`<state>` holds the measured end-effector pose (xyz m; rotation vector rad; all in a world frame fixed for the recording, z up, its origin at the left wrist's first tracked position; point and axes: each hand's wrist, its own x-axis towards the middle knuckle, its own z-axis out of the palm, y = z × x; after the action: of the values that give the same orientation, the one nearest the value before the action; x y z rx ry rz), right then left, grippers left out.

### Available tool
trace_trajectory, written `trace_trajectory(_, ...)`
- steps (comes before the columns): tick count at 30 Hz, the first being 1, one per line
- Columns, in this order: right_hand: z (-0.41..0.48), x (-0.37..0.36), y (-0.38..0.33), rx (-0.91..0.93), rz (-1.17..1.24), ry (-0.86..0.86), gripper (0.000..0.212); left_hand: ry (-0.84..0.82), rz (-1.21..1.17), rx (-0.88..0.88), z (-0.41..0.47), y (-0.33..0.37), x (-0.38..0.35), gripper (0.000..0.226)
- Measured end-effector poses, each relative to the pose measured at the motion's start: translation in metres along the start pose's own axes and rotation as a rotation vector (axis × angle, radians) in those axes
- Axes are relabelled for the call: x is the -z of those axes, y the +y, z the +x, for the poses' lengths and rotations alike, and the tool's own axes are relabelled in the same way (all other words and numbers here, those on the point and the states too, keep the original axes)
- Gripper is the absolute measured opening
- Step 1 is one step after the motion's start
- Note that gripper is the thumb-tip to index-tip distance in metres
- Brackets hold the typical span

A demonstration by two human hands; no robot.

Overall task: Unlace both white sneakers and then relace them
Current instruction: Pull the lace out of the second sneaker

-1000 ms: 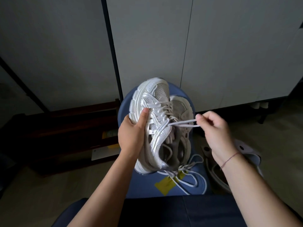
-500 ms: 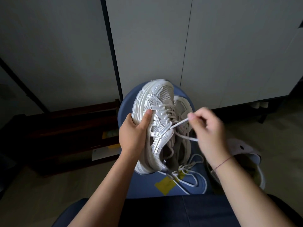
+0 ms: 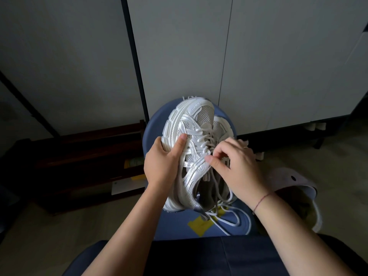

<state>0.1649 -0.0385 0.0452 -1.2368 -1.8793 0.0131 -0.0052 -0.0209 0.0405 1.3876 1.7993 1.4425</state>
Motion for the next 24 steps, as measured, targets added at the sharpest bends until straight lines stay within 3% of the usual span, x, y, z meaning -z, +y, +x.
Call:
trace_trajectory(4, 0.002, 0.005, -0.004, 0.004, 0.187, 0.052, 0.029, -0.010, 0.020, -0.012, 0.000, -0.001, 0.001, 0.049)
trace_trajectory(10, 0.009, 0.028, 0.017, -0.439, 0.535, 0.373, 0.022, -0.014, -0.020, 0.009, 0.001, -0.003, -0.001, 0.050)
trace_trajectory(12, 0.008, 0.024, 0.021, -0.440, 0.469, 0.265, 0.018, -0.014, -0.009, 0.009, 0.001, -0.004, -0.002, 0.050)
trace_trajectory(14, 0.004, 0.016, 0.017, -0.321, 0.338, 0.119, 0.013, -0.011, 0.015, 0.003, 0.000, -0.003, -0.003, 0.049)
trace_trajectory(19, -0.003, 0.000, 0.002, -0.036, 0.033, -0.086, 0.039, -0.001, 0.032, -0.009, -0.002, 0.001, -0.003, 0.046)
trace_trajectory(22, -0.003, -0.002, 0.000, -0.036, 0.170, -0.127, 0.034, 0.002, 0.033, -0.011, -0.001, 0.000, -0.001, 0.047)
trace_trajectory(24, -0.001, 0.002, -0.009, -0.248, 0.590, -0.135, 0.029, -0.024, -0.013, -0.002, 0.000, -0.002, 0.000, 0.046)
